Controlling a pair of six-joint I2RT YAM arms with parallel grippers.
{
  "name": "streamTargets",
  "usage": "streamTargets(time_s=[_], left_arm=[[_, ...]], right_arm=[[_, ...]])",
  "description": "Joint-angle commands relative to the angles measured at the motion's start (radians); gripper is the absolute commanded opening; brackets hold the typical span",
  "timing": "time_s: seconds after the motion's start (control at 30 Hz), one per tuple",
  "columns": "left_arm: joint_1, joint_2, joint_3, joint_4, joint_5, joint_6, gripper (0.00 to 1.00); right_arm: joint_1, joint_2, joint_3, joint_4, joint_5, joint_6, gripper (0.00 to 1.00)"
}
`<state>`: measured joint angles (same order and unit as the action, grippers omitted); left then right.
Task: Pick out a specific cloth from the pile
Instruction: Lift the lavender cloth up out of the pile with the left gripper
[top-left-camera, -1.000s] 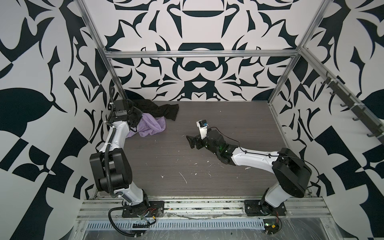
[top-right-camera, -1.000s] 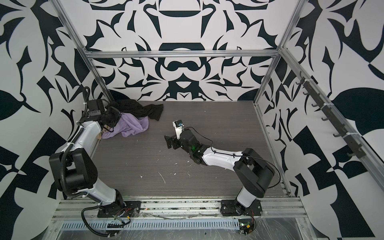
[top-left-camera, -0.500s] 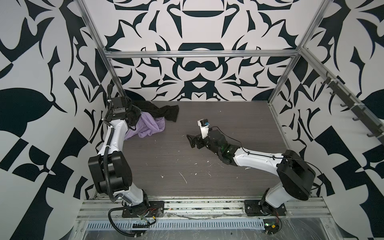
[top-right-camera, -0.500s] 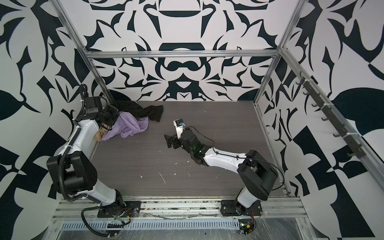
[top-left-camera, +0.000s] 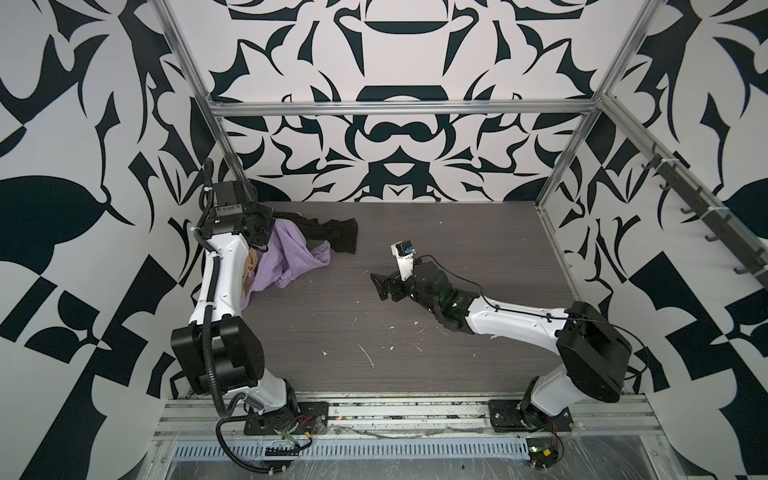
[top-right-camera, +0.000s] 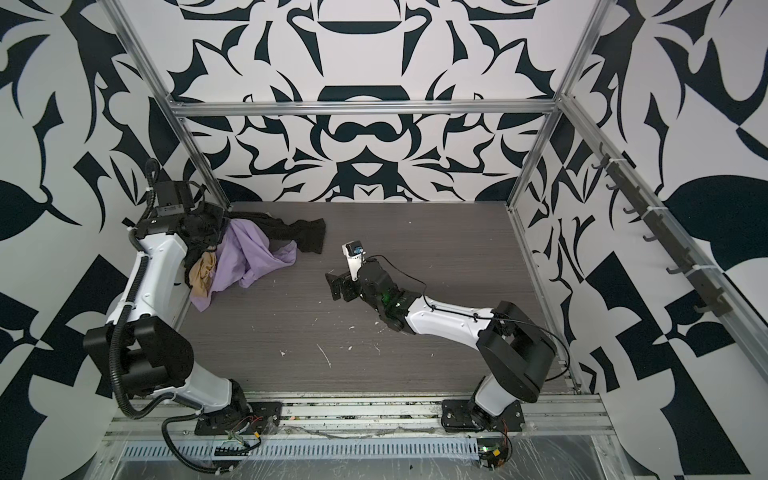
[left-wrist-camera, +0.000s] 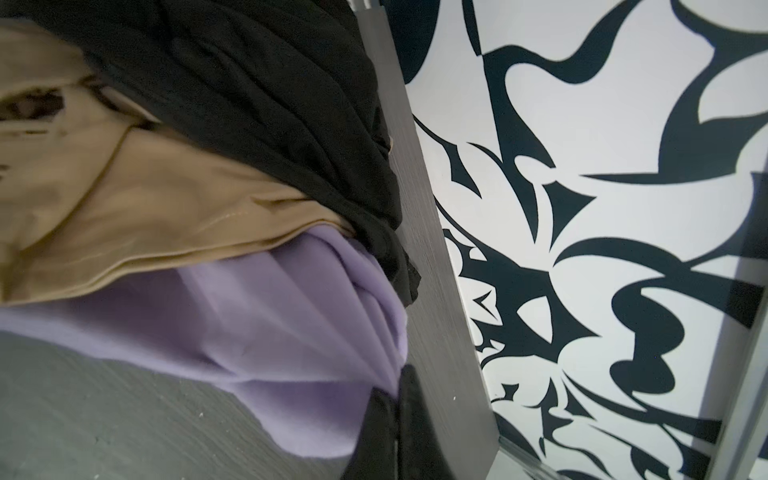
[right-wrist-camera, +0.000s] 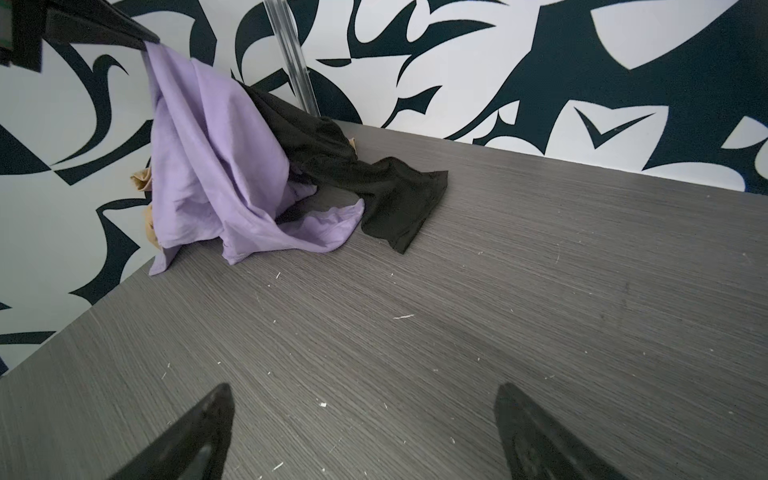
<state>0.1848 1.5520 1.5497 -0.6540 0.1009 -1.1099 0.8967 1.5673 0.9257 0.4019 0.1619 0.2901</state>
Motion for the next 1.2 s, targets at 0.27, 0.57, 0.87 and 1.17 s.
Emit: streamTargets(time_s=[0.27,0.57,0.87,1.17], left_arm=[[-0.050,-0.016,0.168,-0.147,0.014,-0.288,0.00],[-0.070,-0.016,0.283,-0.112,0.062,-0.335,0.00],[-0.081,-0.038,0.325,-0.083,0.072,-0.341,0.00],[-0.100,-0.044,0.346,-0.027,0.120,-0.349,0.00]], right_arm=[[0.018,-0.048,0.150,-0.144,0.060,0.016,1.00],[0.031,-0.066,0.144,-0.119,0.056,0.011,0.99],[0.036,-0.080,0.129,-0.100,0.059,0.005,0.99],[0.042,-0.101,0.122,-0.094,0.064,0.001,1.00]])
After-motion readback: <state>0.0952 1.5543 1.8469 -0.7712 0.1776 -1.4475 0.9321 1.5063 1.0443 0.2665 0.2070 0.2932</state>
